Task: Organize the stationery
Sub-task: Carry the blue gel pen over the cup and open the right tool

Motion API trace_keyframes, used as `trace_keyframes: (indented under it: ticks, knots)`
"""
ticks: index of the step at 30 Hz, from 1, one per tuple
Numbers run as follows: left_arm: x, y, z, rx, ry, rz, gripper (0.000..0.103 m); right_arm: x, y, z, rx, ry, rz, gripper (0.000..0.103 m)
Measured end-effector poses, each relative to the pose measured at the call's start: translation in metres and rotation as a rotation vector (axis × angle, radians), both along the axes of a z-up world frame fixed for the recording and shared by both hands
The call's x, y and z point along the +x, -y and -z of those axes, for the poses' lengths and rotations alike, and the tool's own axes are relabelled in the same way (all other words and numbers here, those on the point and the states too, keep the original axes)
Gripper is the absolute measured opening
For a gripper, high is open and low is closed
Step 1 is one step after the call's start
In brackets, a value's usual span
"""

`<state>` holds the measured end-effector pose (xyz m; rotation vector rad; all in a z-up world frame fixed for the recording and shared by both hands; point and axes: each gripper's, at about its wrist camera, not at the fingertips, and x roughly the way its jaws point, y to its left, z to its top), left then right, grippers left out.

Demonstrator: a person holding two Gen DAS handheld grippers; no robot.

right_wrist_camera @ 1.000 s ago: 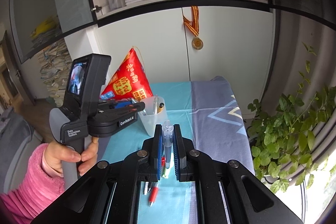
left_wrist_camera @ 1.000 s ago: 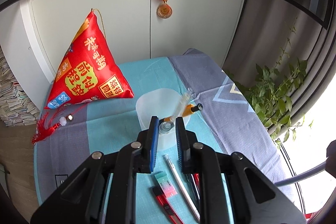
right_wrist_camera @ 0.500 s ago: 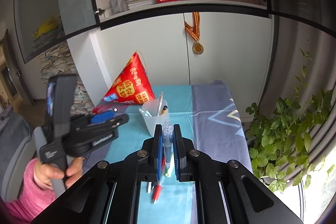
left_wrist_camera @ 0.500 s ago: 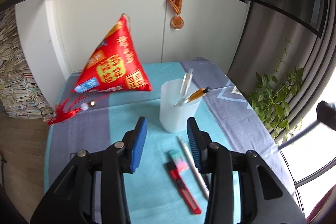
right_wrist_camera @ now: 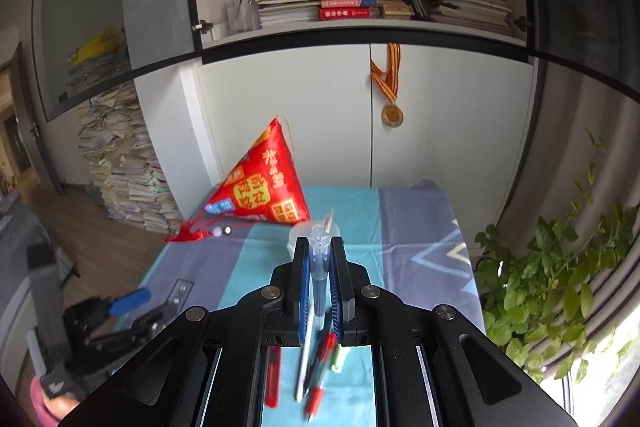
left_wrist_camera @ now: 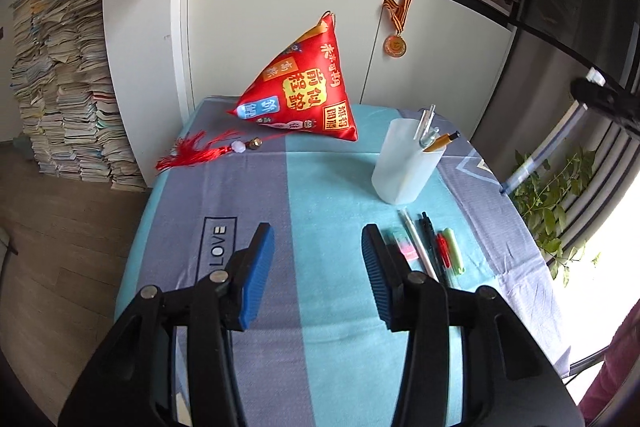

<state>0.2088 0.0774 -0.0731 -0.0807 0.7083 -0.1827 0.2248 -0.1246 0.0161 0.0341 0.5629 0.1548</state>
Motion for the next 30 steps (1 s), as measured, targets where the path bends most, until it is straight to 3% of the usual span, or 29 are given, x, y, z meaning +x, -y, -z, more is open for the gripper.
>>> trace_keyframes:
  ticks: [6,17,30]
  knots:
    - [-0.007,-0.008,-0.001,0.015,0.033,0.002,0.05,0.032,-0.01,-0.007,0.012,0.029,0.025,0.01]
    - [0.011,-0.01,0.02,0.02,-0.008,0.017,0.05,0.089,-0.013,0.015,0.021,0.021,0.074,0.01]
    - [0.031,0.003,0.038,0.027,-0.069,0.048,0.05,0.12,-0.011,0.063,0.007,-0.128,0.06,0.01]
